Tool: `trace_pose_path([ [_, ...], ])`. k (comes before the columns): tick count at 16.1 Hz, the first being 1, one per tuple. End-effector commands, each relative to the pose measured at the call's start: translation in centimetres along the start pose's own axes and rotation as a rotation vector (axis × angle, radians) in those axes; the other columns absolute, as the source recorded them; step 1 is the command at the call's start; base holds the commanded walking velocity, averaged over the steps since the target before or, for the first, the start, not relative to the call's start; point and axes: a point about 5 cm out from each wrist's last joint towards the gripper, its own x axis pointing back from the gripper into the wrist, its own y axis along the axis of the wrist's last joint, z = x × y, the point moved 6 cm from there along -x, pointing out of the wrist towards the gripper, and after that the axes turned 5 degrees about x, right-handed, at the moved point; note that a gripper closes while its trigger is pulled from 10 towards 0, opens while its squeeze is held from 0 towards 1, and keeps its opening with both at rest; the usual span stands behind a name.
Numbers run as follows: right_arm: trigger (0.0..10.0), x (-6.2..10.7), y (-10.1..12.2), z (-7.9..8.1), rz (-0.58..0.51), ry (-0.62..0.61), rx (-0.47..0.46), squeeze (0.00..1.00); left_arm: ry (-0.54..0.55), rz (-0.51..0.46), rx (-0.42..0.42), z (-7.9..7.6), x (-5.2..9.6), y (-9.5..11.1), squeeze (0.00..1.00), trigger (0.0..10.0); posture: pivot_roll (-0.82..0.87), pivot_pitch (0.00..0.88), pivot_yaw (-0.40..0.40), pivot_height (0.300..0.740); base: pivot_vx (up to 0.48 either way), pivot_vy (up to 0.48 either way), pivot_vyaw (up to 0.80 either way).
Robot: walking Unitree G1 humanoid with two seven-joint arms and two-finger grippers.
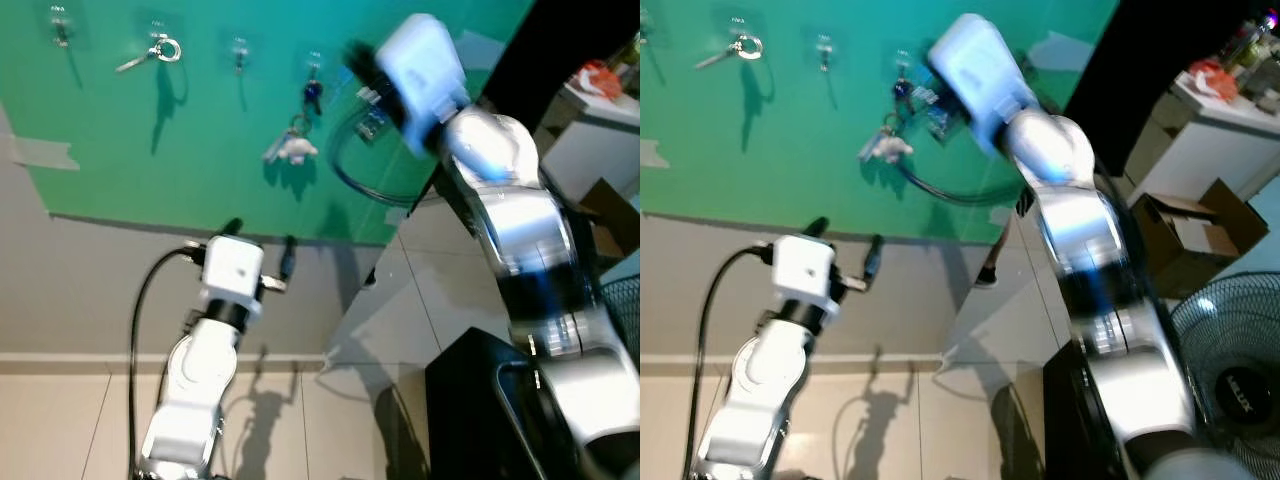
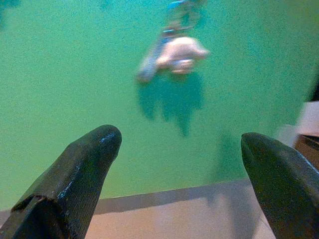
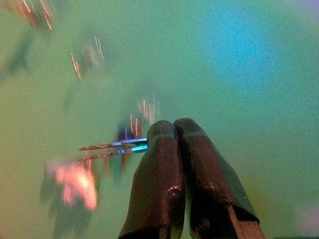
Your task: Hang keys on a hook
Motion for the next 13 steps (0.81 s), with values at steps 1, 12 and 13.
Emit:
trace_pose_path([
  [1, 10.0, 0.8, -1.2, -1.2, 0.041, -0.052, -0.027, 0.0, -0.001, 0.028, 0.025, -0.3, -0.3, -0.6, 0.0, 10.0, 0.09, 0.0, -0.206, 0.74, 0.0, 0.0, 0.0],
  [12, 10.0, 17.8, -16.7, 6.9, 0.482, -0.433, -0.513, 0.0, 0.129, 0.229, 0.143, 4.9, 1.7, -5.9, 0.0, 10.0, 0.01, 0.0, -0.061, 0.74, 0.0, 0.0, 0.0],
  [13, 10.0, 18.2, -16.6, 6.7, 0.484, -0.451, -0.512, 0.0, 0.148, 0.225, 0.145, 5.2, 2.0, -5.6, 0.0, 10.0, 0.01, 0.0, -0.061, 0.74, 0.0, 0.0, 0.0],
])
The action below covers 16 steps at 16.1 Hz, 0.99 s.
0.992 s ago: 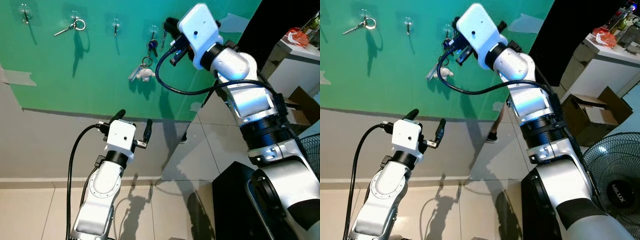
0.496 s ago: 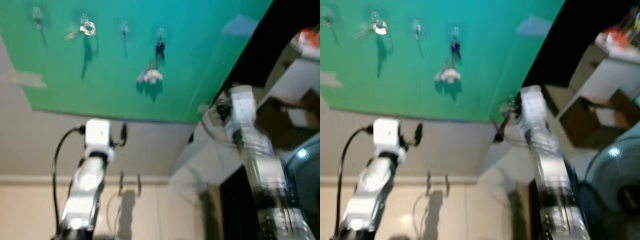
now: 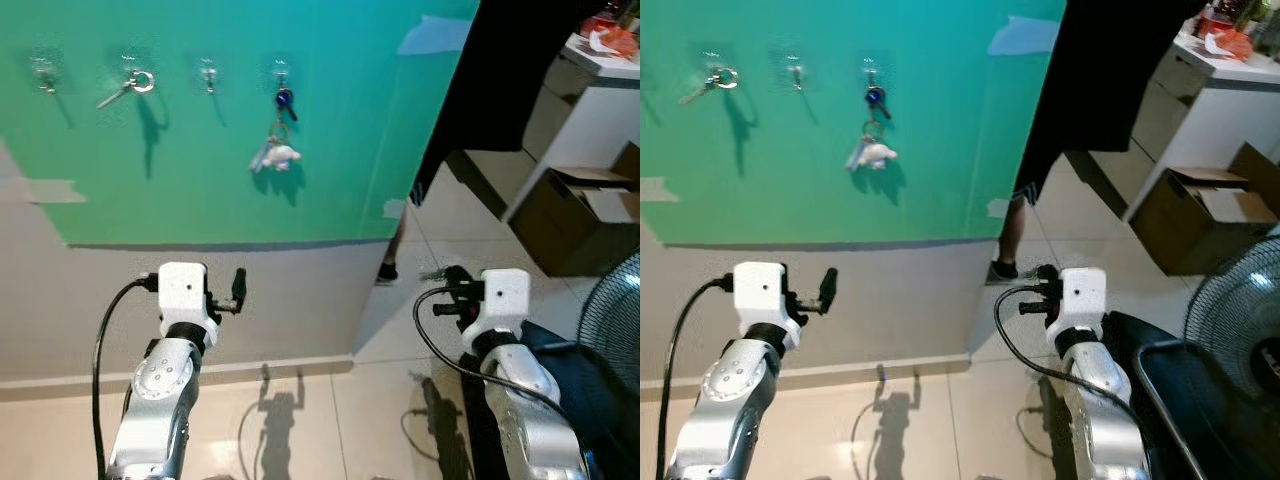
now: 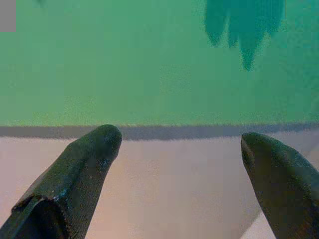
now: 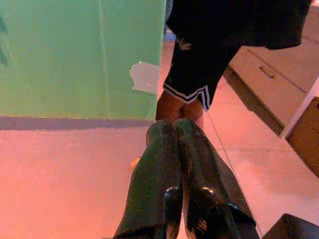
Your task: Hang keys on a hook
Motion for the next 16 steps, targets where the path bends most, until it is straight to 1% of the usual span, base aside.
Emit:
trace_pose_path([
  [1, 10.0, 0.4, 0.3, -1.2, -0.004, -0.051, -0.004, 0.0, 0.01, -0.011, 0.015, 0.1, 0.3, 0.6, 0.0, 10.0, 0.01, 0.0, -0.063, 0.74, 0.0, 0.0, 0.0],
  [2, 10.0, 0.8, 0.8, -1.1, -0.013, -0.055, -0.006, 0.0, 0.01, -0.003, 0.025, 0.1, 1.0, 0.7, 0.0, 10.0, 0.01, 0.0, -0.061, 0.74, 0.0, 0.0, 0.0],
  [3, 10.0, 1.0, 1.0, -0.6, -0.023, -0.037, 0.008, 0.0, 0.004, 0.005, 0.02, -0.1, 1.2, 0.5, 0.0, 10.0, 0.01, 0.0, -0.058, 0.74, 0.0, 0.0, 0.0],
  [5, 10.0, 1.3, 0.2, 0.0, 0.011, -0.015, 0.016, 0.0, -0.002, 0.024, 0.015, -0.2, 1.0, 0.0, 0.0, 10.0, 0.02, 0.0, -0.056, 0.74, 0.0, 0.0, 0.0],
  [6, 10.0, 1.5, 0.0, 0.1, 0.022, -0.014, 0.022, 0.0, 0.005, 0.054, 0.001, 0.1, 1.1, -0.7, 0.0, 10.0, 0.02, 0.0, -0.055, 0.74, 0.0, 0.0, 0.0],
  [7, 10.0, 2.0, -0.4, -0.3, 0.038, -0.025, 0.039, 0.0, 0.015, 0.075, 0.005, 0.8, 1.7, -1.2, 0.0, 10.0, 0.01, 0.0, -0.051, 0.74, 0.0, 0.0, 0.0],
  [8, 10.0, 2.7, -0.3, -0.7, 0.046, -0.041, 0.025, 0.0, 0.038, 0.076, 0.009, 1.5, 2.3, -1.2, 0.0, 10.0, 0.02, 0.0, -0.058, 0.74, 0.0, 0.0, 0.0],
  [9, 10.0, 2.9, -0.4, -0.6, 0.051, -0.037, 0.021, 0.0, 0.033, 0.071, 0.003, 1.4, 2.4, -1.1, 0.0, 10.0, 0.02, 0.0, -0.058, 0.74, 0.0, 0.0, 0.0],
  [10, 10.0, 3.0, -0.9, 0.0, 0.064, -0.017, 0.034, 0.0, -0.005, 0.05, -0.018, 0.2, 2.3, -0.6, 0.0, 10.0, 0.02, 0.0, -0.053, 0.74, 0.0, 0.0, 0.0],
  [11, 10.0, 3.0, -1.0, 0.2, 0.065, -0.012, 0.034, 0.0, -0.022, 0.046, -0.029, -0.2, 2.4, -0.5, 0.0, 10.0, 0.02, 0.0, -0.053, 0.74, 0.0, 0.0, 0.0],
  [12, 10.0, 3.1, -1.2, 0.6, 0.07, -0.003, 0.018, 0.0, -0.022, 0.04, -0.041, -0.1, 2.7, -0.4, 0.0, 10.0, 0.02, 0.0, -0.052, 0.74, 0.0, 0.0, 0.0],
  [14, 10.0, 3.2, -1.5, 0.9, 0.089, -0.003, 0.007, 0.0, -0.012, 0.015, -0.032, 0.0, 2.9, 0.0, 0.0, 10.0, 0.02, 0.0, -0.055, 0.74, 0.0, 0.0, 0.0],
  [16, 10.0, 2.7, -1.5, 1.0, 0.091, 0.018, 0.02, 0.0, -0.004, -0.009, -0.025, -0.1, 2.9, 0.6, 0.0, 10.0, 0.03, 0.0, -0.064, 0.74, 0.358, 0.319, 0.0],
])
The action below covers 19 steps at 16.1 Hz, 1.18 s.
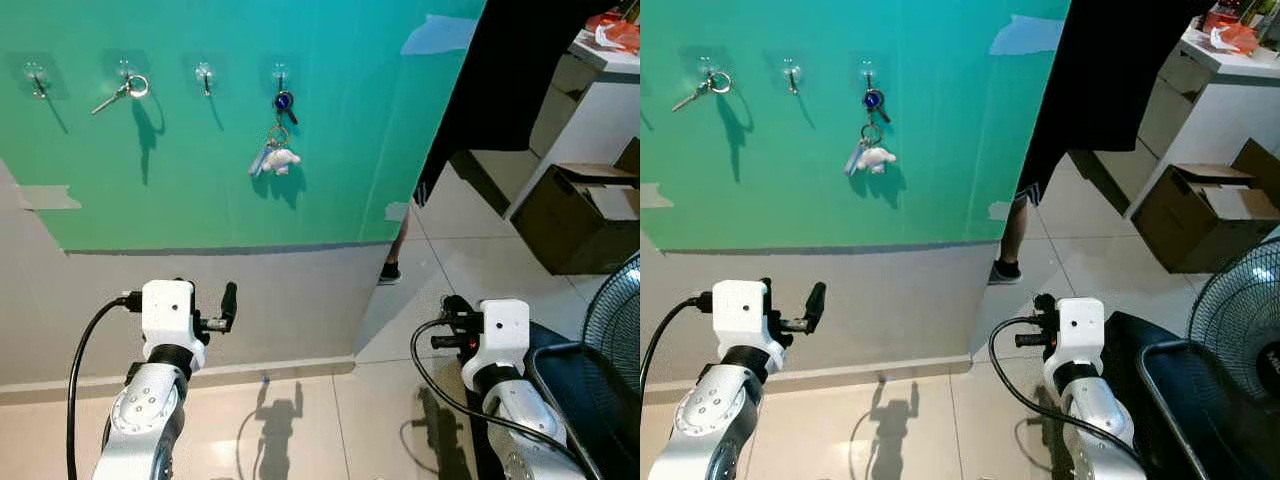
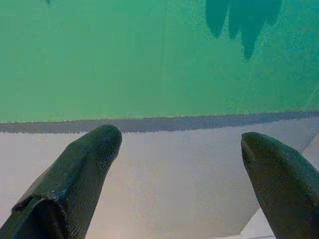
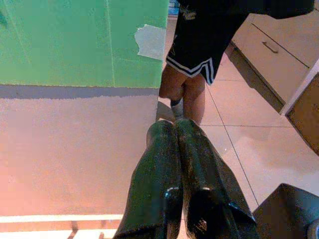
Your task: Hang keys on a hook
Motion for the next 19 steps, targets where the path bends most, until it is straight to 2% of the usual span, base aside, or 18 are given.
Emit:
trace_pose_path([
  [1, 10.0, -0.4, 0.0, -0.3, 0.01, 0.005, 0.018, 0.0, -0.001, -0.027, -0.003, -0.3, 0.1, 0.6, 0.0, 10.0, 0.03, 0.0, -0.067, 0.74, 0.356, 0.319, 0.0],
  [8, 10.0, -1.4, -0.1, 0.0, 0.018, 0.029, 0.035, 0.0, -0.006, -0.045, -0.035, -0.5, -0.2, 1.2, 0.0, 10.0, 0.05, 0.0, -0.07, 0.74, 0.361, 0.317, 0.0],
  [14, 10.0, -1.2, -0.3, 0.9, 0.018, 0.043, 0.024, 0.0, -0.094, -0.058, -0.13, -2.1, -0.3, 1.6, 0.0, 10.0, 0.05, 0.0, -0.056, 0.74, 0.474, 0.0, 0.0],
  [19, 10.0, -1.1, -0.7, 1.1, 0.033, 0.045, 0.025, 0.0, -0.078, -0.05, -0.135, -1.8, -0.4, 1.6, 0.0, 10.0, 0.05, 0.0, -0.051, 0.74, 0.054, 0.0, 0.0],
])
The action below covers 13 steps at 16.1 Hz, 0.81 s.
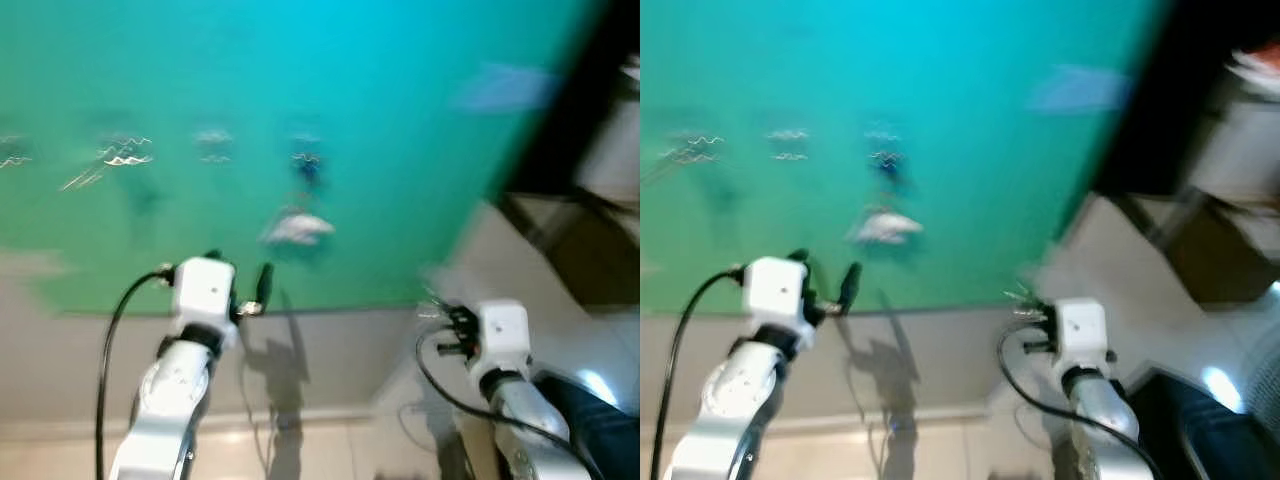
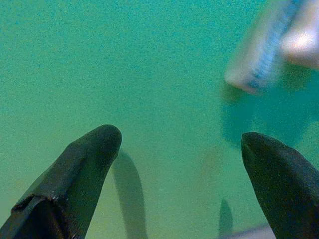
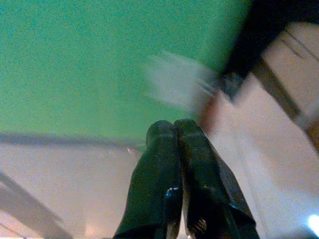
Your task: Hang keys on a hook
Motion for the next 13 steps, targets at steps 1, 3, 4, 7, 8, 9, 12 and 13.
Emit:
trace_pose_path([
  [1, 10.0, -0.4, 1.2, 1.5, -0.038, 0.041, -0.007, 0.0, 0.051, 0.053, -0.029, 1.6, 0.7, -1.4, 0.0, 10.0, 0.05, 0.0, -0.051, 0.74, 0.0, 0.0, 0.0],
  [3, 10.0, -0.4, 1.1, 1.6, -0.035, 0.042, -0.006, 0.0, 0.054, 0.054, -0.031, 1.7, 0.7, -1.4, 0.0, 10.0, 0.05, 0.0, -0.051, 0.74, 0.0, 0.0, 0.0],
  [4, 10.0, -0.4, 1.1, 1.6, -0.034, 0.043, -0.004, 0.0, 0.055, 0.055, -0.03, 1.7, 0.7, -1.4, 0.0, 10.0, 0.05, 0.0, -0.051, 0.74, 0.0, 0.0, 0.0],
  [7, 10.0, -0.8, 2.0, 1.7, -0.046, 0.057, 0.035, 0.0, 0.061, 0.056, -0.033, 1.7, 0.7, -1.4, 0.0, 10.0, 0.05, 0.0, -0.056, 0.74, 0.0, 0.0, 0.0],
  [8, 10.0, -1.0, 2.6, 1.6, -0.056, 0.054, 0.058, 0.0, 0.061, 0.056, -0.034, 1.7, 0.7, -1.5, 0.0, 10.0, 0.05, 0.0, -0.056, 0.74, 0.0, 0.0, 0.0],
  [9, 10.0, -1.5, 3.7, 1.4, -0.076, 0.061, 0.083, 0.0, 0.06, 0.057, -0.034, 1.7, 0.7, -1.5, 0.0, 10.0, 0.05, 0.0, -0.055, 0.74, 0.0, 0.0, 0.0],
  [12, 10.0, -3.6, 8.0, 2.6, -0.162, 0.179, 0.203, 0.0, 0.047, 0.052, -0.037, 1.3, 0.3, -1.3, 0.0, 10.0, 0.04, 0.0, -0.058, 0.74, 0.0, 0.0, 0.0],
  [13, 10.0, -5.1, 10.4, 4.0, -0.215, 0.252, 0.26, 0.0, 0.034, 0.044, -0.032, 0.8, 0.0, -1.2, 0.0, 10.0, 0.04, 0.0, -0.066, 0.74, 0.0, 0.0, 0.0],
])
